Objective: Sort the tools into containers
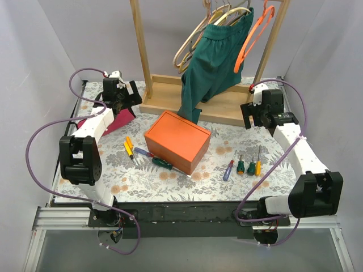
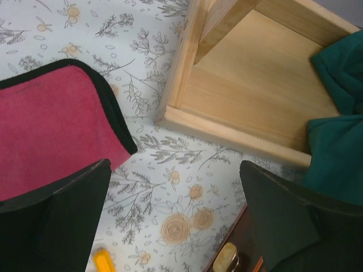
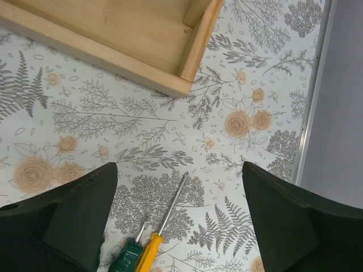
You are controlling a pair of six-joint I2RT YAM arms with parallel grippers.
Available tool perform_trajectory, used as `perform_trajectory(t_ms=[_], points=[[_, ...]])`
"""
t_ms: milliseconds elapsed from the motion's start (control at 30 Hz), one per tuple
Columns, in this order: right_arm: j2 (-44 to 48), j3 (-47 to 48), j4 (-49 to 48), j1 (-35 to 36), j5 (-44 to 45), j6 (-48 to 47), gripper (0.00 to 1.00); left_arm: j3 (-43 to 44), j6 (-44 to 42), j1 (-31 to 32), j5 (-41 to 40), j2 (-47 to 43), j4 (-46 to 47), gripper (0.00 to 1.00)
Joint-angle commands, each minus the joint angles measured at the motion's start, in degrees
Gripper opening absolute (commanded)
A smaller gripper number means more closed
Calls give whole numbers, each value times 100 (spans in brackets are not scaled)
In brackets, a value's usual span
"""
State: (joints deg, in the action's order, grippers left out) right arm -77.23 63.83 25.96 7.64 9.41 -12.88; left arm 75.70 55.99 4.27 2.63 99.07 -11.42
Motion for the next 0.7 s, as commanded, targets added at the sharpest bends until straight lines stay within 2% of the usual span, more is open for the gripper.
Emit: perform_trajectory(t_ms=[0,67,100,200,400,567,667], points=[[340,138,120,79,-614,-81,99,-152,-87,21,-183,-756,-255,98],[568,60,33,185,-1343,-362,99,-178,-193,-5,-369,-836,-282,98],[682,7,-89,316,-2007,-799,99,-170,-367,-58,-82,-836,-291,98],[1122,-196,-353,850,-2583,-1346,99,-47,-352,-154,445,-740,-466,98],[816,295,-196,1976,-2557,-1656,98,33,-667,-164,1440,-616,-809,98],[701,297,-495,2627,-2987,-1629,98,-3,-1467,-146,1143,-792,-1116,98],[299,645,-347,2830,-3287,-1848,99,312,-1425,-216,1677,-679,-1616,98]])
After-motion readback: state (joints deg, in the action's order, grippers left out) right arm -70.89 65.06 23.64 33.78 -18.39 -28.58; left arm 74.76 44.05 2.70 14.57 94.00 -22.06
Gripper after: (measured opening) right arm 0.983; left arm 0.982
